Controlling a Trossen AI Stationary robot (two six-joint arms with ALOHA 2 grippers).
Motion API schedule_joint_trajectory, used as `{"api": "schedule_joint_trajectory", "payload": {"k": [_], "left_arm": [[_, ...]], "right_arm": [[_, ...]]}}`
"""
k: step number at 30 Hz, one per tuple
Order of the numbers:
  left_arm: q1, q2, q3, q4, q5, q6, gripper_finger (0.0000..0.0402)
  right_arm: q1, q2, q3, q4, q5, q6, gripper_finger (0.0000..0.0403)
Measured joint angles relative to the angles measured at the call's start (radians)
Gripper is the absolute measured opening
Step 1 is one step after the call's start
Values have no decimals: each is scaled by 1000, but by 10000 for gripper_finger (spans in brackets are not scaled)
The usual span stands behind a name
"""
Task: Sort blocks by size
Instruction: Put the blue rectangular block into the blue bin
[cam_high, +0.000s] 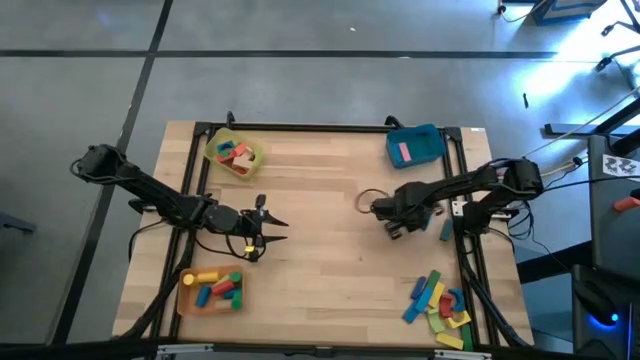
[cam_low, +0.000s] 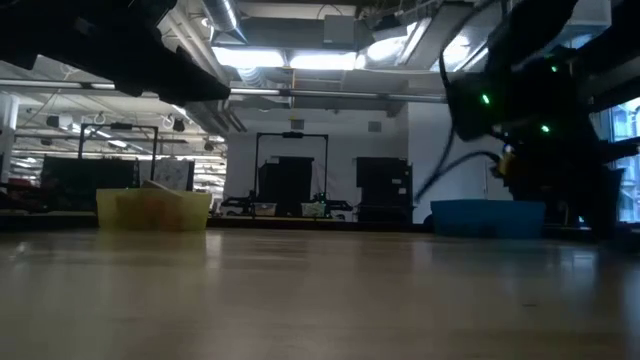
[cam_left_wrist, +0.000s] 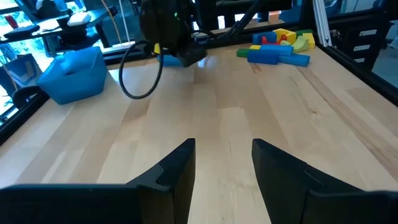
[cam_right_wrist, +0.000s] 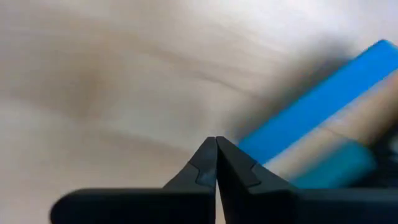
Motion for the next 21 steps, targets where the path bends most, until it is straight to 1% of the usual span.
{"api": "schedule_joint_trajectory", "payload": {"k": [2, 3, 6, 9, 13, 16, 21], "left_arm": [[0, 0, 0, -1, 0, 1, 143], [0, 0, 0, 0, 0, 1, 143], [0, 0, 0, -1, 0, 2, 143], [0, 0, 0, -1, 0, -1, 143], [0, 0, 0, -2, 0, -10, 143], [0, 0, 0, -1, 0, -9, 143], [0, 0, 0, -6, 0, -14, 143]], "right_arm": [[35, 0, 41, 69, -11, -8, 4], [52, 0, 61, 72, -6, -7, 3], [95, 0, 116, 6, 68, 19, 5], [115, -1, 162, -105, 146, 91, 15], [120, -1, 170, -201, 175, 203, 32], [120, -1, 158, -224, 180, 278, 63], [122, -1, 132, -208, 224, 417, 156]]}}
